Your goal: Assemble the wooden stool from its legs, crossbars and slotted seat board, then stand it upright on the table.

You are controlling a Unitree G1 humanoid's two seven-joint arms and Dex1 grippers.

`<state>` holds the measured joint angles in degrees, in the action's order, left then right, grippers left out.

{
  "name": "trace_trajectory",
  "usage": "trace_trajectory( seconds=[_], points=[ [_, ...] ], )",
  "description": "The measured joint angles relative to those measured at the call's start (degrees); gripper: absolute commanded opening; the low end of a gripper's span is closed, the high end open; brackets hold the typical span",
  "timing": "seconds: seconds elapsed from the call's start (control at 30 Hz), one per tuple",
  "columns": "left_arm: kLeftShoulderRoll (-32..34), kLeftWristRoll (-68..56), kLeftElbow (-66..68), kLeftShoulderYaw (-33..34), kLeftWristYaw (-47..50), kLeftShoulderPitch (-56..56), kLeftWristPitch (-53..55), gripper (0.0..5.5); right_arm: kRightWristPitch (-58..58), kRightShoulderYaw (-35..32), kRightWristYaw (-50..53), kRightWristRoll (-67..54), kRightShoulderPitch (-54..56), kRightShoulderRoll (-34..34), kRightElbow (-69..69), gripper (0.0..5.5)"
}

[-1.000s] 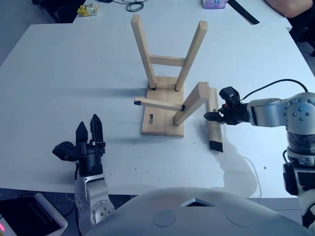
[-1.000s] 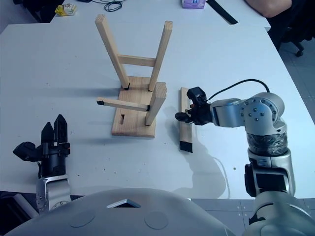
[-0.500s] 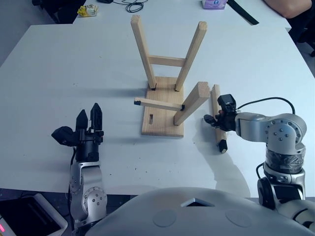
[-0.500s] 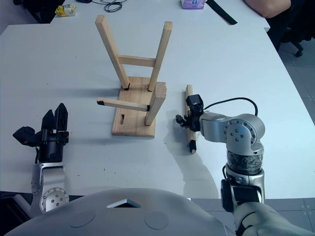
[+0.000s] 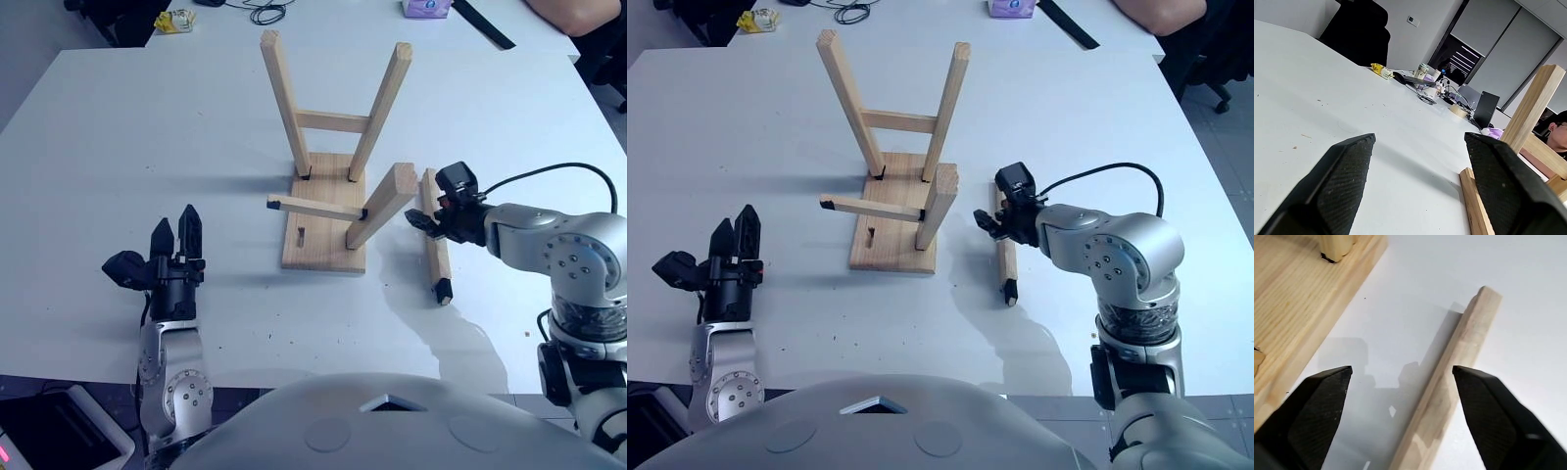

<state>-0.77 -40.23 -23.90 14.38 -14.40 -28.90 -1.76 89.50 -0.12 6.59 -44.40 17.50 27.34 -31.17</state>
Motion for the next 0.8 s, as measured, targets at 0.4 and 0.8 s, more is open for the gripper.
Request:
trace_trajectory(
  seconds=[0.4,0.8],
  points=[
    [-0.98,0.46,-0.01,0.01,-0.05,-1.39,-0.43,3.38,2.57,-4.60,-1.47,6.19,1.11,-1.60,6.80,3.80],
    [-1.46,0.51,-0.24,1.04,-0.06,-2.30,-0.43,3.38,2.58,-3.65,-2.44,-0.95,1.70,-3.66,7.76,3.80]
  ],
)
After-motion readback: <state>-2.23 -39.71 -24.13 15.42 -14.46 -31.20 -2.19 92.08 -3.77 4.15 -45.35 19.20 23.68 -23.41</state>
